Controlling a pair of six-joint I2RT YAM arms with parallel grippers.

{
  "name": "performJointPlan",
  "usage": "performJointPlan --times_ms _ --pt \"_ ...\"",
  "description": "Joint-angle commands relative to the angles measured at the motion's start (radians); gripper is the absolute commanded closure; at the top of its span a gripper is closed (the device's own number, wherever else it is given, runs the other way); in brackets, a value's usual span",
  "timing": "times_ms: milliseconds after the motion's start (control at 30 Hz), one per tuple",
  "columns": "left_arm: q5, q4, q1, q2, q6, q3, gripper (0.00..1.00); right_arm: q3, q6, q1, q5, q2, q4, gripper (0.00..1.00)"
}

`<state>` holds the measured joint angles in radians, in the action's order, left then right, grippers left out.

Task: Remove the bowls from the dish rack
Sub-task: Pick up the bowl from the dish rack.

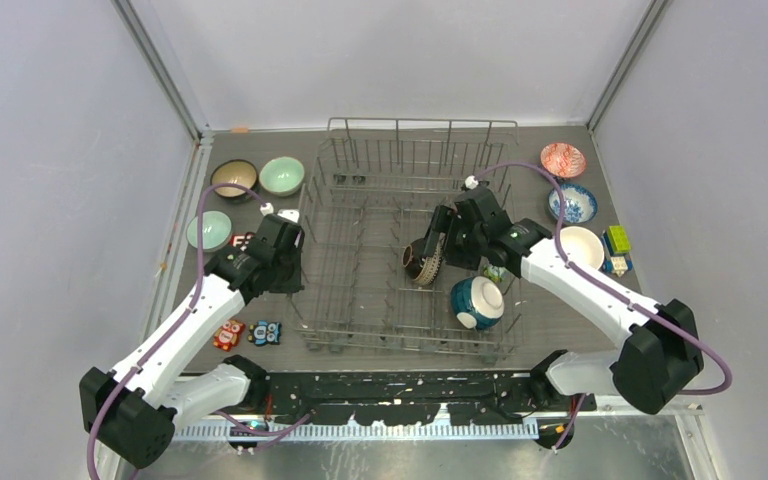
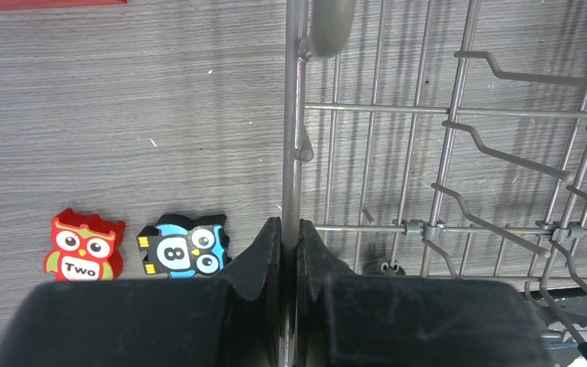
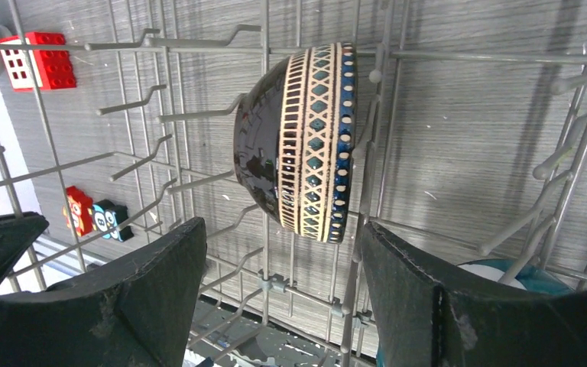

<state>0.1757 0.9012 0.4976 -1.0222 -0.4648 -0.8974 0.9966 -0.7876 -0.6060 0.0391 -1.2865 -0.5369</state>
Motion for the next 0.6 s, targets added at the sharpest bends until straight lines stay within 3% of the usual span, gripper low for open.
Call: performJointPlan --times_ms 0,300,467,567 --pt "-0.036 -0.114 0.004 0.002 -0.098 0.015 1.00 0.021 -0.024 -0.007 -0.003 -0.023 -0.032 0.22" --pt "-0.045 -0.118 0.006 0.015 -0.104 0.028 1.00 -0.023 -0.054 -0.017 0.033 -0.044 0.066 0.22" --pt "-0.048 -0.120 0.009 0.019 -0.107 0.032 1.00 -0.036 -0.077 -0.022 0.058 -0.050 0.149 0.34" --pt "-0.047 -0.121 0.009 0.019 -0.107 0.031 1.00 0.001 -0.060 -0.024 0.007 -0.042 0.105 0.32"
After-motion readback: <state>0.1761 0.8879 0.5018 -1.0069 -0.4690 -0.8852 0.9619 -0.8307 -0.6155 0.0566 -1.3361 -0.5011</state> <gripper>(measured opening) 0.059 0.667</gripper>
